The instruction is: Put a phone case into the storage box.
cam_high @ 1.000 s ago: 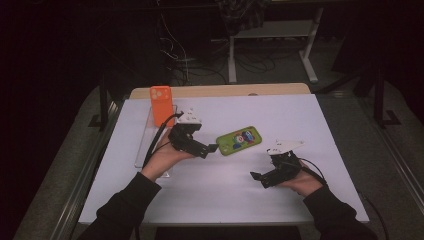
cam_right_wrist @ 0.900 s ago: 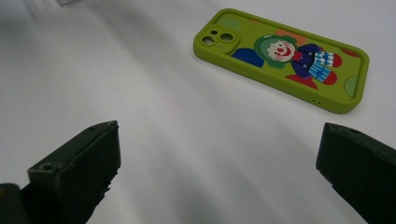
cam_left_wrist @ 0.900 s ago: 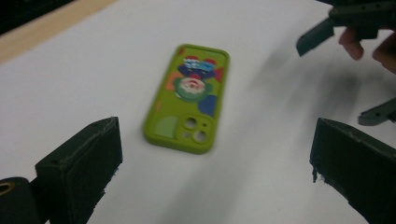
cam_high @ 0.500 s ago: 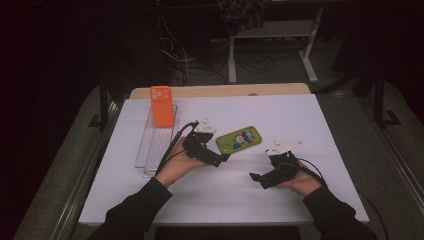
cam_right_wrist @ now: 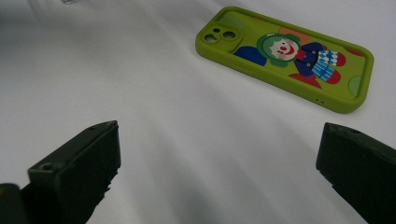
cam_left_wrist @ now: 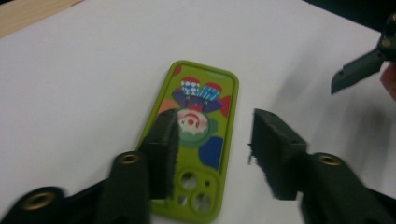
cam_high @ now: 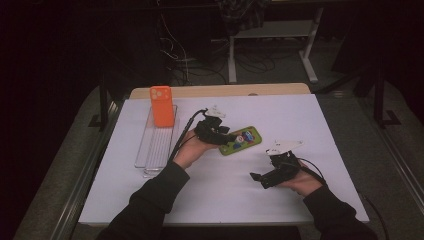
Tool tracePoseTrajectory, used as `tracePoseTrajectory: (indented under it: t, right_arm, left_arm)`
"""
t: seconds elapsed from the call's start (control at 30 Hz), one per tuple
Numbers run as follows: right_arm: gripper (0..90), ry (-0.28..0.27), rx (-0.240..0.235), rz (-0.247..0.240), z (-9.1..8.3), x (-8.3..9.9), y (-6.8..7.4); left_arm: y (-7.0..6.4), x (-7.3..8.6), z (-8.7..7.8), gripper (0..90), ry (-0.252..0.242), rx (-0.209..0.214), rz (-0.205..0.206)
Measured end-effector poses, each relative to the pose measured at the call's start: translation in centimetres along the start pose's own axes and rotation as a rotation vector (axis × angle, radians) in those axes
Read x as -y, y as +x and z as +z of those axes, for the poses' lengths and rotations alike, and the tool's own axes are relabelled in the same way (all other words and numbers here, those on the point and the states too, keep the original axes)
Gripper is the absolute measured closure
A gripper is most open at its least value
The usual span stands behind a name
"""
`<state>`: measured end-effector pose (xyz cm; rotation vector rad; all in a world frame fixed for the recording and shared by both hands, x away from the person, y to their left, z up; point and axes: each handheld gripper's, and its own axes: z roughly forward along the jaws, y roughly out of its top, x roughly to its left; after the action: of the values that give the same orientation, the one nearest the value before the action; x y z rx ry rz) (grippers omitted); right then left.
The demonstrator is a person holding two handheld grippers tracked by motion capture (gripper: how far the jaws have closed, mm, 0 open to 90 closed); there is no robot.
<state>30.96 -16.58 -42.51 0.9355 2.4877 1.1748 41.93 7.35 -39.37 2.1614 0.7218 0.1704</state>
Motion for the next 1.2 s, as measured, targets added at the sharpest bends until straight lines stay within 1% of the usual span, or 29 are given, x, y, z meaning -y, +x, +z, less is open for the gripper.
tracePoseTrajectory:
  t: [0.03, 0.1, 0.13, 0.17, 0.2, 0.27, 0.3, 0.33, 0.37, 0.4, 0.43, 0.47, 0.53, 0.6, 0.63, 0.67, 0.7, 0.77, 0.83, 0.87, 0.9, 0.93, 0.97, 1.0, 1.07, 1.1, 1.2]
  right_arm:
    - [0.0, 0.001, 0.000, -0.001, 0.0, 0.0, 0.0]
    - [0.0, 0.003, 0.001, -0.002, 0.1, 0.0, 0.1]
    - [0.0, 0.003, 0.002, -0.007, 0.1, 0.0, 0.0]
    - [0.0, 0.000, 0.001, -0.011, 0.1, 0.0, 0.0]
    - [0.0, -0.002, 0.000, -0.011, 0.1, 0.0, 0.0]
    - [0.0, 0.004, -0.004, -0.002, 0.1, 0.0, 0.1]
    - [0.0, -0.001, -0.003, -0.009, 0.1, 0.0, 0.1]
    - [0.0, -0.002, -0.004, -0.008, 0.0, 0.0, 0.1]
    - [0.0, -0.003, -0.002, -0.014, 0.0, 0.0, 0.0]
    - [0.0, -0.004, -0.001, -0.014, 0.0, 0.0, 0.0]
    - [0.0, -0.002, -0.007, -0.011, 0.0, 0.0, 0.1]
    - [0.0, -0.001, -0.007, -0.008, 0.0, 0.0, 0.1]
    - [0.0, -0.001, -0.007, -0.007, 0.0, -0.1, 0.2]
    - [0.0, -0.002, -0.011, -0.005, 0.0, -0.1, 0.3]
    - [0.0, -0.003, -0.012, -0.006, -0.1, -0.1, 0.3]
    - [0.0, -0.004, -0.013, -0.007, -0.1, -0.1, 0.3]
    - [0.0, -0.004, -0.013, -0.007, -0.1, -0.1, 0.2]
    - [0.0, -0.008, -0.012, -0.007, -0.2, -0.1, 0.2]
    - [0.0, -0.010, -0.013, -0.012, -0.2, -0.1, 0.2]
    - [0.0, -0.010, -0.011, -0.015, -0.2, 0.0, 0.2]
    - [0.0, -0.009, -0.011, -0.014, -0.2, 0.0, 0.1]
    - [0.0, -0.009, -0.010, -0.014, -0.2, 0.0, 0.1]
    - [0.0, -0.009, -0.011, -0.012, -0.2, 0.0, 0.1]
    - [0.0, -0.011, -0.011, -0.012, -0.2, 0.0, 0.1]
    - [0.0, -0.013, -0.011, -0.011, -0.3, 0.0, 0.1]
    - [0.0, -0.012, -0.011, -0.009, -0.3, 0.0, 0.1]
    - [0.0, -0.012, -0.010, -0.007, -0.3, 0.0, 0.0]
  left_arm:
    - [0.2, -0.3, 0.4, 63.6, 0.011, -0.001, 0.003]
    - [0.5, -0.9, 1.2, 71.9, 0.016, -0.002, -0.016]
    - [0.5, -1.1, 1.7, 75.6, 0.009, 0.004, -0.049]
    - [0.7, -1.5, 2.0, 79.3, 0.016, 0.009, -0.042]
    - [0.8, -1.8, 2.3, 83.1, 0.024, 0.002, -0.026]
    - [1.2, -2.5, 3.0, 88.0, 0.054, -0.020, 0.011]
    - [1.2, -2.7, 3.5, 89.4, 0.040, -0.025, -0.003]
    - [1.5, -3.0, 3.9, 89.5, 0.058, -0.027, 0.010]
    - [1.7, -3.2, 4.4, 89.5, 0.048, -0.032, -0.008]
    - [2.1, -3.3, 4.7, 89.6, 0.068, -0.036, 0.004]
    - [2.3, -3.4, 5.1, 89.6, 0.076, -0.046, 0.001]
    - [2.3, -3.4, 5.7, 89.5, 0.055, -0.051, -0.035]
    - [2.8, -3.3, 6.6, 89.5, 0.050, -0.058, -0.047]
    - [3.2, -3.2, 7.4, 89.6, 0.066, -0.060, -0.070]
    - [3.3, -3.1, 7.8, 89.6, 0.075, -0.069, -0.060]
    - [3.4, -3.1, 8.2, 89.6, 0.094, -0.081, -0.051]
    - [3.7, -3.0, 8.3, 89.6, 0.109, -0.088, -0.041]
    - [3.8, -3.0, 8.8, 89.6, 0.094, -0.085, -0.067]
    - [4.1, -2.9, 8.9, 89.5, 0.115, -0.088, -0.052]
    - [4.1, -2.9, 9.1, 89.6, 0.114, -0.090, -0.064]
    - [4.3, -2.8, 9.1, 89.5, 0.126, -0.092, -0.056]
    - [4.3, -2.7, 9.2, 89.5, 0.123, -0.084, -0.070]
    - [4.3, -2.6, 9.2, 89.5, 0.125, -0.081, -0.072]
    - [4.4, -2.5, 9.2, 89.6, 0.142, -0.077, -0.060]
    - [4.4, -2.4, 9.3, 89.6, 0.153, -0.063, -0.055]
    - [4.3, -2.4, 9.2, 89.6, 0.153, -0.062, -0.067]
    - [4.1, -2.5, 9.0, 89.6, 0.156, -0.048, -0.062]
